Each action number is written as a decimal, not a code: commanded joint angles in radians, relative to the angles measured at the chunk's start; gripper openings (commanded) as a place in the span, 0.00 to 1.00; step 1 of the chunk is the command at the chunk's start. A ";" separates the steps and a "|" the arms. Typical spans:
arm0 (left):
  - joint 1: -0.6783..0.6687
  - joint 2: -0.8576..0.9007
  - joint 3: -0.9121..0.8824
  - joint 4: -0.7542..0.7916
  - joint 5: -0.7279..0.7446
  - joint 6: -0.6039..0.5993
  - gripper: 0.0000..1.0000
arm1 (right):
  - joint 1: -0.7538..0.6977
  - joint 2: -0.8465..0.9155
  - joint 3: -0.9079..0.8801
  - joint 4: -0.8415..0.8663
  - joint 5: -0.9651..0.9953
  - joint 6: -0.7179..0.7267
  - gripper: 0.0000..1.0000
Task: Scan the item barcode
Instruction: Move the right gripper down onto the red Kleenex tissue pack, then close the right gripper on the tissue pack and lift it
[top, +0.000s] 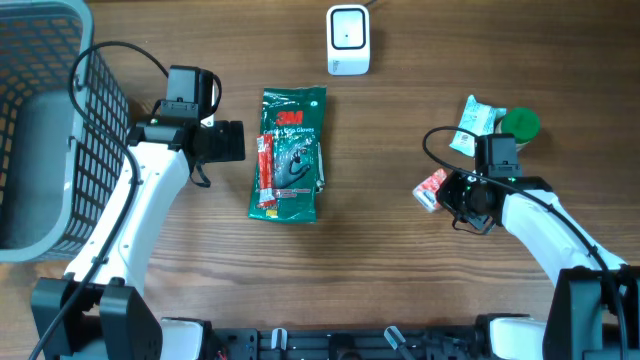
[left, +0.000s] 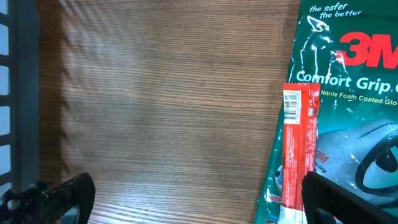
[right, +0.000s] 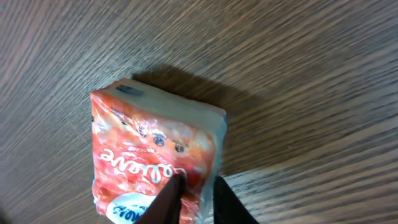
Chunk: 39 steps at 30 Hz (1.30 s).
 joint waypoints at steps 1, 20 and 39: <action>0.003 -0.005 -0.005 0.000 -0.006 0.008 1.00 | -0.002 -0.026 0.024 0.002 -0.047 -0.003 0.27; 0.004 -0.005 -0.005 0.000 -0.006 0.008 1.00 | -0.002 0.014 -0.021 0.080 -0.040 0.051 0.18; 0.004 -0.005 -0.005 0.000 -0.006 0.008 1.00 | -0.001 0.027 -0.033 0.077 -0.010 0.050 0.29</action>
